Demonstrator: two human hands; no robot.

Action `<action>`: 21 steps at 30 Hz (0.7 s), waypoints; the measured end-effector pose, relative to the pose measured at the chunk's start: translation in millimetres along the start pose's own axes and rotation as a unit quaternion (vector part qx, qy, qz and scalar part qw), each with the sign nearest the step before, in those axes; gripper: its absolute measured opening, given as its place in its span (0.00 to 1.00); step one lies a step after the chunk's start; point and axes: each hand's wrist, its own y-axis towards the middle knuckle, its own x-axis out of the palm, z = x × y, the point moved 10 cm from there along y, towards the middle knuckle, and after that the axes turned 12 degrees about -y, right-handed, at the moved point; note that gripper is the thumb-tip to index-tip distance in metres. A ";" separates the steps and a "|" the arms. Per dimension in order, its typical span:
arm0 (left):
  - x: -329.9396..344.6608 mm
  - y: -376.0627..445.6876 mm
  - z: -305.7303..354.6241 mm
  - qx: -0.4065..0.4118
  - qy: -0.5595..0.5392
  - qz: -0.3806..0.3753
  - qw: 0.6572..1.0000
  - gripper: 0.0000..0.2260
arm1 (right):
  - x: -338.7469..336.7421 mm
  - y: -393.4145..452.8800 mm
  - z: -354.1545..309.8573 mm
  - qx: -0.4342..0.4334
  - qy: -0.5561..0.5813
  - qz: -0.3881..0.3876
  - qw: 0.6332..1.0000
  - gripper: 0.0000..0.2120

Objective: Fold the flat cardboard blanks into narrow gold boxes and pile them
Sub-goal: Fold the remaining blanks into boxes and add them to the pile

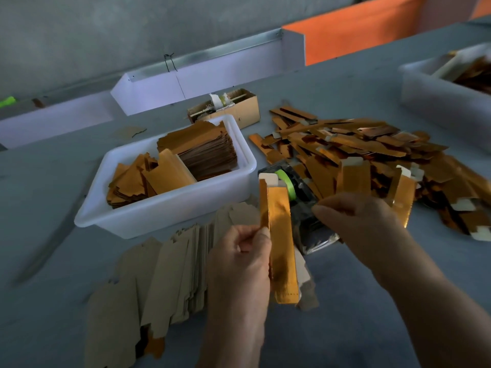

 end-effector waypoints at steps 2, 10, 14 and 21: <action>4.7 2.8 -6.3 -0.024 -0.031 -0.003 0.999 0.07 | 5.4 4.7 0.3 0.003 -0.003 -0.010 1.000 0.04; 12.6 4.6 -19.4 -0.065 -0.051 -0.023 0.996 0.07 | 14.1 13.1 1.8 0.022 -0.003 -0.012 1.000 0.05; 14.2 3.1 -21.4 -0.076 -0.058 -0.029 0.995 0.05 | 8.0 12.4 -8.0 -0.005 -0.049 0.042 0.998 0.04; 15.8 2.4 -24.6 -0.080 -0.057 -0.040 0.994 0.04 | 6.5 -1.9 11.2 0.061 0.123 0.026 0.990 0.07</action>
